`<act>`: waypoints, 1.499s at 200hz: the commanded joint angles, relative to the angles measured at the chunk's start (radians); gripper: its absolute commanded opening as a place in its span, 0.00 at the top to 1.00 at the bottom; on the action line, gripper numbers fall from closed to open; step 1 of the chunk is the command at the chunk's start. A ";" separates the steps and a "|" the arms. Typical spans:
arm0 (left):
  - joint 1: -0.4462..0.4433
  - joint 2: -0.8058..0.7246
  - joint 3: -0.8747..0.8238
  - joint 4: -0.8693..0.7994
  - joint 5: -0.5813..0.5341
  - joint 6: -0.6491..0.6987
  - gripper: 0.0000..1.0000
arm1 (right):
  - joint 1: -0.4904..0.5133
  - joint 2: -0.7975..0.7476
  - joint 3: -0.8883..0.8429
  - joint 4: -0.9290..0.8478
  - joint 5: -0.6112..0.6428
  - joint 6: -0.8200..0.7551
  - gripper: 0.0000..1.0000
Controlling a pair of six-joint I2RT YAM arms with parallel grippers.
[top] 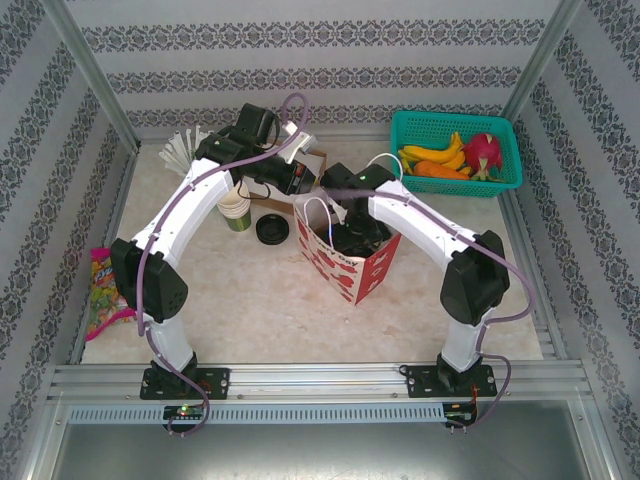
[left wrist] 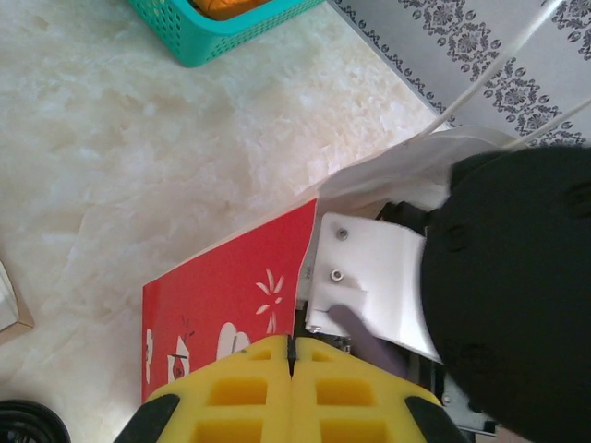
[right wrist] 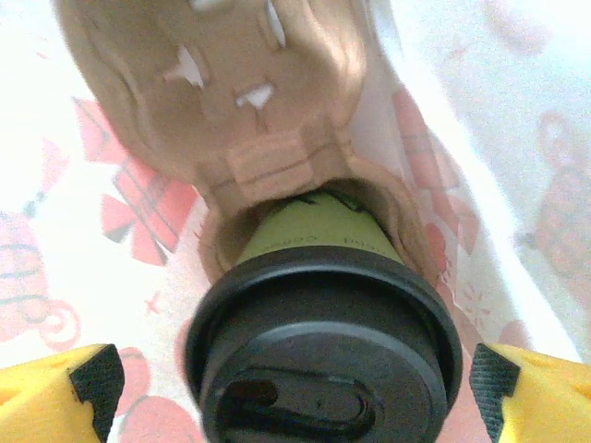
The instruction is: Pack the takeout coffee
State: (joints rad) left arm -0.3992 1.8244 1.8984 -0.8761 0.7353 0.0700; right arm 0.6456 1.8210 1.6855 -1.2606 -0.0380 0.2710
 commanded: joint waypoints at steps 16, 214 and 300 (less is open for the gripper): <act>-0.004 -0.016 0.007 -0.023 0.001 -0.004 1.00 | -0.001 -0.115 0.074 0.035 0.035 0.049 0.02; -0.020 -0.047 -0.064 0.055 -0.092 -0.235 1.00 | 0.028 -0.751 -0.423 0.208 0.175 0.621 0.39; -0.021 -0.054 -0.041 0.039 -0.138 -0.300 1.00 | -0.013 -0.642 -0.346 0.207 0.153 0.413 0.84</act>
State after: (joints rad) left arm -0.4065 1.7748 1.8248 -0.8078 0.6258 -0.1783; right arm 0.6601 1.1534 1.2907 -1.0355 0.1173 0.7879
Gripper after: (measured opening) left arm 0.050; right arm 0.209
